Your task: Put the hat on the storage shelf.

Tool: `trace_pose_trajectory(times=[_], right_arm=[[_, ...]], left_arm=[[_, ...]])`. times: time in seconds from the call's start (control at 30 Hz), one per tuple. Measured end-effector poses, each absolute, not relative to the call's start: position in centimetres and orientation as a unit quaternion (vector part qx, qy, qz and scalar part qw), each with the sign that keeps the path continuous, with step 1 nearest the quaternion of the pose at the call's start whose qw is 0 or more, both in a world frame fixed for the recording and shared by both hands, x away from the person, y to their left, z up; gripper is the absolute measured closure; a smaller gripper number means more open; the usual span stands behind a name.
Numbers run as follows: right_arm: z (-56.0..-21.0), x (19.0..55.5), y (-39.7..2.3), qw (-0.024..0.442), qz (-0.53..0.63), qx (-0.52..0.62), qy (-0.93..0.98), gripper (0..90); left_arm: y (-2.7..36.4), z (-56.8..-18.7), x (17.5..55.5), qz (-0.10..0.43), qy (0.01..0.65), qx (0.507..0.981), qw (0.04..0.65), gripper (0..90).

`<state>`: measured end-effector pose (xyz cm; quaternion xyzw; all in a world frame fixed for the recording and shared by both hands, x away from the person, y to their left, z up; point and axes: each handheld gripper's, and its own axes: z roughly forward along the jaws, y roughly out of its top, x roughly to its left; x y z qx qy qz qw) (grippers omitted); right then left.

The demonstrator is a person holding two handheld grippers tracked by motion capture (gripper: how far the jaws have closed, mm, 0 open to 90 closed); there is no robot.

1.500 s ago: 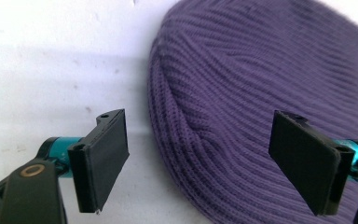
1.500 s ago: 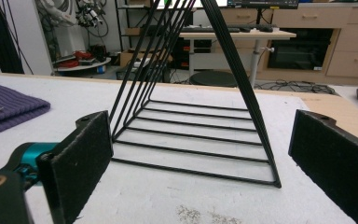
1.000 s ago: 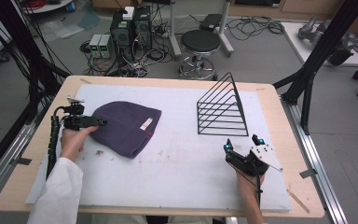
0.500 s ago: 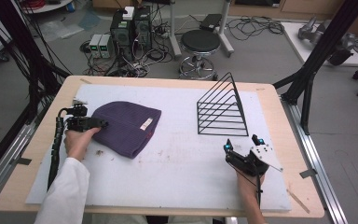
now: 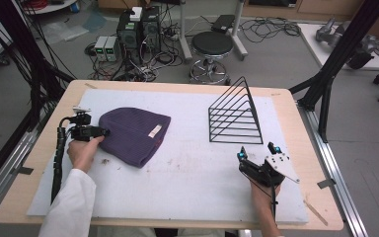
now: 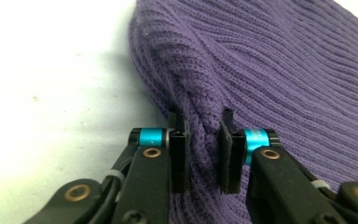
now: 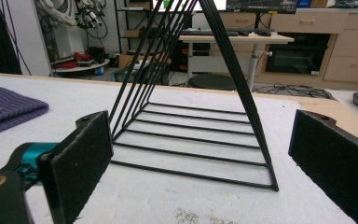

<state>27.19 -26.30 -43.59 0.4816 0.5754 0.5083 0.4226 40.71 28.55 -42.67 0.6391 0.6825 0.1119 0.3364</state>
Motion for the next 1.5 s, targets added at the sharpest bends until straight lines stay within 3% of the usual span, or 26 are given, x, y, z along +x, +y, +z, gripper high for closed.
trace_pose_trajectory(times=[0.47,0.93,1.1,1.23,1.5], right_arm=[[-43.6,27.1,-26.2,0.421,0.508,0.48,0.578,5.5],[-43.5,26.9,-26.1,0.422,0.51,0.479,0.576,5.5],[-43.5,26.9,-26.0,0.421,0.51,0.478,0.578,5.5],[-43.5,26.8,-26.0,0.422,0.51,0.477,0.579,5.5],[-43.5,26.8,-26.0,0.421,0.511,0.477,0.578,5.5]], left_arm=[[28.7,-41.9,39.4,0.128,0.653,0.622,0.413,79.6],[26.3,-39.8,37.1,0.268,0.531,0.641,0.485,79.6],[24.8,-38.9,35.8,0.341,0.446,0.65,0.513,79.5],[24.1,-38.1,34.9,0.361,0.403,0.642,0.544,79.5],[22.7,-37.0,34.2,0.407,0.346,0.655,0.535,79.5]])
